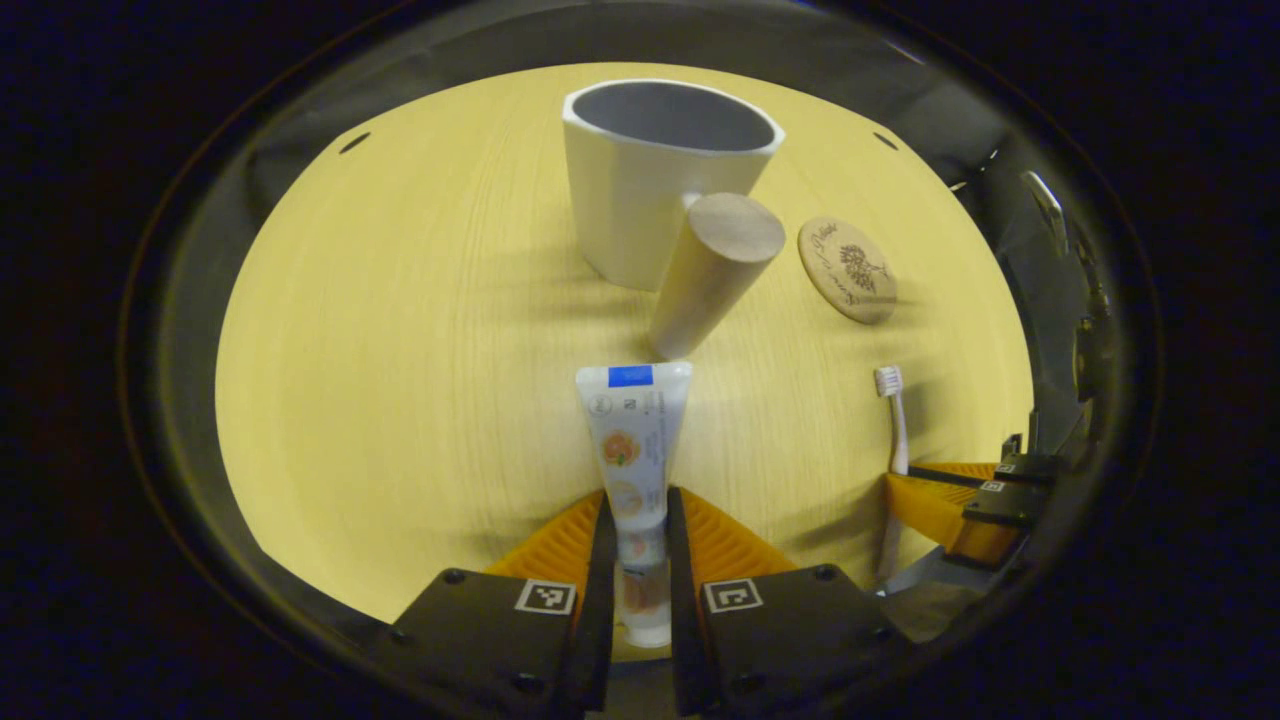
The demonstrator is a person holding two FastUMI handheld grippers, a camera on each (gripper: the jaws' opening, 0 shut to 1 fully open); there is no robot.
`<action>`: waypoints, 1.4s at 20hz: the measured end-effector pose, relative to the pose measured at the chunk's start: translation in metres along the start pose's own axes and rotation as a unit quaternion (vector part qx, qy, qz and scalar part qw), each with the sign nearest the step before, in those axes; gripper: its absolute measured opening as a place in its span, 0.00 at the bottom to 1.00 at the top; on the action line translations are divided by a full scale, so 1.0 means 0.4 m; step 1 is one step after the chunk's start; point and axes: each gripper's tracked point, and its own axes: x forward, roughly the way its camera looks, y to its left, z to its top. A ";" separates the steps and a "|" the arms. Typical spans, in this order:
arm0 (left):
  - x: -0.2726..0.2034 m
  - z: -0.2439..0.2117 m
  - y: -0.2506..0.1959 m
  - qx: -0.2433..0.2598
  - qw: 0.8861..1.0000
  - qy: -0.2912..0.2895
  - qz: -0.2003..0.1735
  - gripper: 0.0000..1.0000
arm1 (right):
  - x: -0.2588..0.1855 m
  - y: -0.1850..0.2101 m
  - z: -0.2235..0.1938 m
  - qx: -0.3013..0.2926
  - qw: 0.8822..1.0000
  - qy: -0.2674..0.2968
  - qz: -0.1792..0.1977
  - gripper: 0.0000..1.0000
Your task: Put the toothbrush and toothpaste on the desktop into the cup, then pick up the cup and place it on the coaster on the desktop.
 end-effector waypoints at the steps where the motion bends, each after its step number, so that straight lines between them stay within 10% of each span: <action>1: -0.003 0.003 -0.001 0.007 1.000 -0.006 -0.001 0.32 | 0.010 -0.003 -0.006 0.008 1.000 -0.011 0.004 0.11; 15: -0.115 0.058 -0.005 -0.041 0.987 -0.151 -0.038 0.19 | -0.106 0.036 0.088 0.028 0.987 -0.108 0.112 0.04; 28: -0.349 0.142 0.149 -0.075 0.941 -0.328 -0.028 0.19 | -0.293 0.092 0.242 -0.006 0.952 -0.259 0.165 0.04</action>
